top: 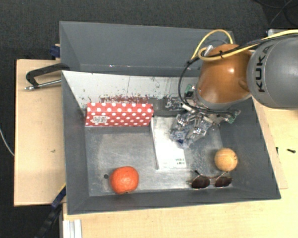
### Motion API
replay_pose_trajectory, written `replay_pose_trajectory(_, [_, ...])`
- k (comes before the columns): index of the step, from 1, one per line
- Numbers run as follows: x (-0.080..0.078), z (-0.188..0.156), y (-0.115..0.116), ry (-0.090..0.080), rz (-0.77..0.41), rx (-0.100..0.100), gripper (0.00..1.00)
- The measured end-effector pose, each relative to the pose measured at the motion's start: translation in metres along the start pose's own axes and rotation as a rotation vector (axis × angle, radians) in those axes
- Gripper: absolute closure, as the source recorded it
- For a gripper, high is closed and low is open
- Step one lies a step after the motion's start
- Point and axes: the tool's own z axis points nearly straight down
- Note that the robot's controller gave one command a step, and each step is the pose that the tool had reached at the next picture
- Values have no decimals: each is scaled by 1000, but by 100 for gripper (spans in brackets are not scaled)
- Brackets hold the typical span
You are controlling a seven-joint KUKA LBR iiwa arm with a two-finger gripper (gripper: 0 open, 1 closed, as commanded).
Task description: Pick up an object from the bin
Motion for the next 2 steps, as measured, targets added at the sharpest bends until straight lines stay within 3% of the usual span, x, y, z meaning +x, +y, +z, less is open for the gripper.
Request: replay_pose_trajectory(2, [-2, -15, -1, 10, 3, -10, 100])
